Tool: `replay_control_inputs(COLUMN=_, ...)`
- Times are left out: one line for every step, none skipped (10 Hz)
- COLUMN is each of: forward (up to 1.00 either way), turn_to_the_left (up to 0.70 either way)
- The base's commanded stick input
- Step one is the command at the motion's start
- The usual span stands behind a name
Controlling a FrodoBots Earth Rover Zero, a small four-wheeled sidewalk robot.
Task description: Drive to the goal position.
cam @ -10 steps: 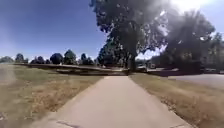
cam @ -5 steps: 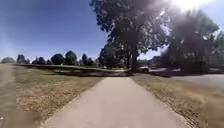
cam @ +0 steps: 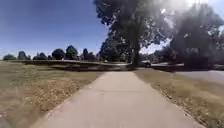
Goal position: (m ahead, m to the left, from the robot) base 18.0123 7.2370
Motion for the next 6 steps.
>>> replay_control_inputs(forward=0.85, turn_to_the_left=0.00)
replay_control_inputs(forward=0.85, turn_to_the_left=0.00)
replay_control_inputs(forward=0.85, turn_to_the_left=0.00)
replay_control_inputs(forward=0.85, turn_to_the_left=-0.02)
replay_control_inputs(forward=0.85, turn_to_the_left=-0.02)
replay_control_inputs(forward=0.85, turn_to_the_left=-0.02)
